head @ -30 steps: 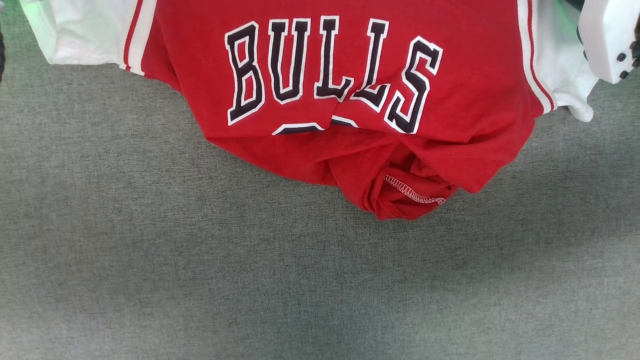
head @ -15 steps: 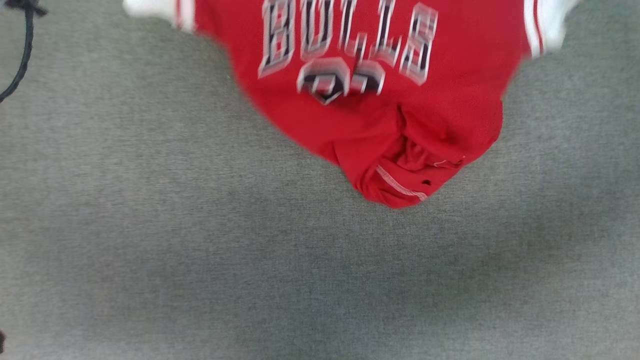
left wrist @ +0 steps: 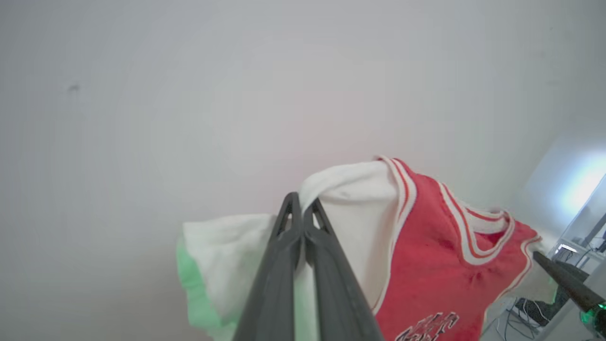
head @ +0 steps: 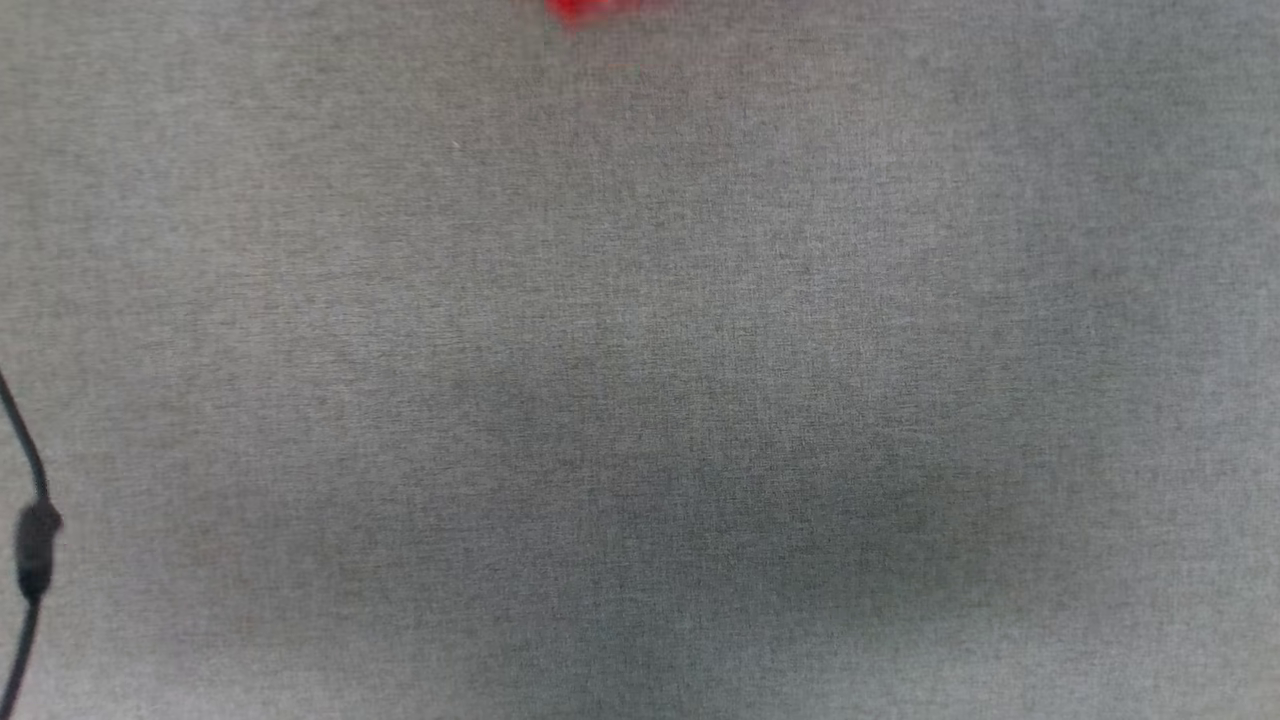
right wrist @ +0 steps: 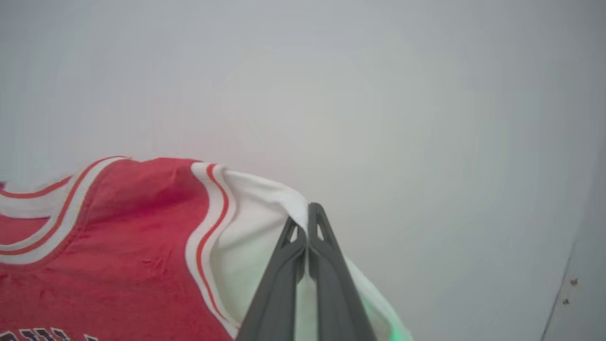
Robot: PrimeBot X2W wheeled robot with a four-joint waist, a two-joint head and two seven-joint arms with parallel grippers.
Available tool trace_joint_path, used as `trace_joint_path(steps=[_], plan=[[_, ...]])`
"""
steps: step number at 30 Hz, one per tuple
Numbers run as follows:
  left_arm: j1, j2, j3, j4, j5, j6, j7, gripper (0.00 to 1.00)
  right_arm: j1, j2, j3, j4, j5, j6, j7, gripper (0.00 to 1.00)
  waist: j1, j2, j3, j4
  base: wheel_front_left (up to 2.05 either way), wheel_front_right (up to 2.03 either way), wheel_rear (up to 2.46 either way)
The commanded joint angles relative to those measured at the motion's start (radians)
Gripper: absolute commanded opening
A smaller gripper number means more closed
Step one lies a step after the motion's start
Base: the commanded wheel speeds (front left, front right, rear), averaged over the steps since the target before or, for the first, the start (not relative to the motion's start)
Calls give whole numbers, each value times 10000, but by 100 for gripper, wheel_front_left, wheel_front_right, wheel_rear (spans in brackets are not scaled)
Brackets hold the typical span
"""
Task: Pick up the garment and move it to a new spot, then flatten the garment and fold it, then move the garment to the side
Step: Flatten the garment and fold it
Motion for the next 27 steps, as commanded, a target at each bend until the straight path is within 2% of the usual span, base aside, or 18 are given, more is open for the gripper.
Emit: trace_joint_path(steps=[1,3,5,7,8,12,14,17,19,22,27], plan=[[-339,-34,190,126,-37,10,-219,0,-262,96,-98,217,-138,-4,-252,0,0,0,79,-62,0,0,0],[-830,-133,317,372,177,10,-519,0,-774,316,-229,679,-345,-4,-703,0,0,0,100,-88,0,0,0],[-821,-348,263,249,11,10,-286,0,-1053,534,-175,994,-553,-3,-864,0,0,0,78,-95,0,0,0],[-684,-300,86,87,136,10,-199,0,-1008,656,23,1118,-774,-3,-950,0,0,0,33,-46,0,0,0],[-428,-359,146,-88,-193,10,-16,0,-829,712,118,1117,-815,-1,-898,0,0,0,21,-23,0,0,0],[1015,36,176,-1409,-815,10,282,0,412,785,501,634,-492,-1,-394,0,0,0,-68,52,0,0,0],[2055,427,135,-2293,-953,10,197,0,1243,611,716,79,-234,-3,-64,0,0,0,-134,76,0,0,0],[3993,879,197,-3863,-1433,9,-102,0,2833,127,1105,-1023,184,-3,259,0,0,0,-317,111,0,0,0],[5246,1279,116,-4765,-1338,9,-320,0,3957,-364,1277,-1911,534,-3,483,0,0,0,-466,176,0,0,0],[7142,1587,139,-5800,-1437,9,-653,0,5714,-1240,1401,-3421,1116,-1,789,0,0,0,-722,195,0,0,0],[9833,1762,481,-6973,-1191,9,-958,0,8714,-2543,1035,-5504,2159,-1,1236,0,0,0,-1169,326,0,0,0]])
